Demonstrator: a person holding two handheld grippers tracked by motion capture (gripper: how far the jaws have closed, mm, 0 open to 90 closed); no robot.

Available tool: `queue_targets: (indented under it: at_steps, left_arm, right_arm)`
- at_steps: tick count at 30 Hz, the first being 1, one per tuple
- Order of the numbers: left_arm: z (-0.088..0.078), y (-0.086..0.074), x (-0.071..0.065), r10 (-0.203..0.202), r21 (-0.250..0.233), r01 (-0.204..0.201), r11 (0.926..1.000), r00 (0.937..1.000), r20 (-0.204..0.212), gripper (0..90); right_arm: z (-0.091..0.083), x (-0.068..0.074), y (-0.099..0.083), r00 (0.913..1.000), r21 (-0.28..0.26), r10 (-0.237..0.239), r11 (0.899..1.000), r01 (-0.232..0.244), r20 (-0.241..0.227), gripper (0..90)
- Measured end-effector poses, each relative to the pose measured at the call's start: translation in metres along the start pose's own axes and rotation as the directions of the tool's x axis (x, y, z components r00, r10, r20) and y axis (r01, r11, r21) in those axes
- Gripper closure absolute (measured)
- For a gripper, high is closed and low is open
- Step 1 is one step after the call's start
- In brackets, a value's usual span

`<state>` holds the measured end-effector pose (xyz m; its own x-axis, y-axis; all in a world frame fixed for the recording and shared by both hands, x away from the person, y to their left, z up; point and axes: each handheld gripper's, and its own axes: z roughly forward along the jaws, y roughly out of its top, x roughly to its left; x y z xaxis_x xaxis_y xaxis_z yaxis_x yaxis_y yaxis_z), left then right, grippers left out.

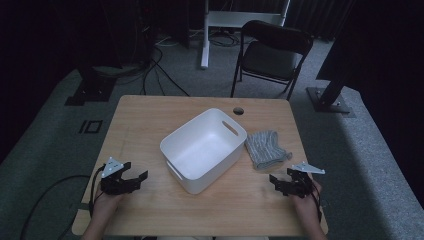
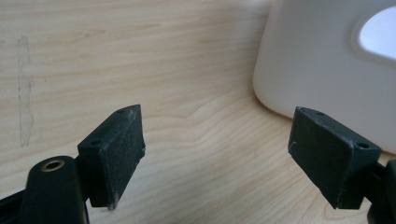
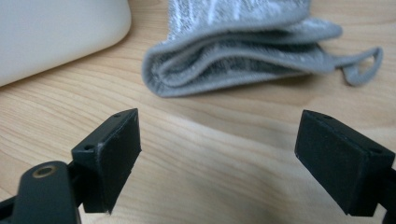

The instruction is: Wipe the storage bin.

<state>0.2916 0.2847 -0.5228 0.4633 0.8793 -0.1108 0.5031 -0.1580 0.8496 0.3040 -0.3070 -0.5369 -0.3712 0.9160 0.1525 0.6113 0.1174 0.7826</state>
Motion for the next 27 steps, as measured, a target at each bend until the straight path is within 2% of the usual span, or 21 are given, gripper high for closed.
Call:
queue_targets:
  at_steps: [3,7,13,18,23,24,25,27]
  left_arm:
    - [-0.002,-0.004,0.001,-0.005,0.005,0.005,1.0,1.0,-0.003,17.5]
    - [-0.006,-0.01,0.001,-0.021,0.004,0.021,0.9998,0.9998,-0.006,17.2]
    - [-0.01,-0.018,0.003,-0.046,0.012,0.047,0.9988,0.9974,-0.055,14.1]
    - [-0.011,-0.023,0.005,-0.06,0.0,0.061,0.9982,0.9897,-0.13,14.1]
    - [-0.012,-0.027,0.008,-0.09,-0.021,0.088,0.9959,0.9736,-0.21,13.4]
    - [-0.011,-0.027,0.009,-0.096,-0.011,0.096,0.9953,0.9701,-0.223,12.9]
    - [-0.011,-0.027,0.01,-0.105,-0.002,0.108,0.9942,0.9692,-0.223,12.9]
    - [-0.01,-0.029,0.011,-0.099,0.02,0.106,0.9942,0.9675,-0.233,12.9]
  right_arm:
    - [-0.003,-0.001,-0.005,0.9998,-0.002,0.008,1.0,-0.008,0.016,13.5]
    - [-0.007,-0.003,-0.011,0.9982,-0.022,0.009,1.0,-0.008,0.059,13.5]
    - [-0.01,-0.008,-0.017,0.9963,-0.017,0.049,0.999,-0.048,0.07,13.3]
    - [-0.009,-0.008,-0.022,0.995,0.003,0.051,0.999,-0.051,0.086,12.4]
    - [-0.004,-0.008,-0.026,0.9901,0.018,0.058,0.998,-0.061,0.128,12.3]
    - [-0.004,-0.008,-0.026,0.9883,0.018,0.06,0.998,-0.063,0.14,12.3]
    - [-0.003,-0.008,-0.026,0.9869,0.018,0.064,0.998,-0.068,0.148,12.3]
    - [-0.003,-0.008,-0.026,0.9854,0.022,0.063,0.997,-0.068,0.158,12.1]
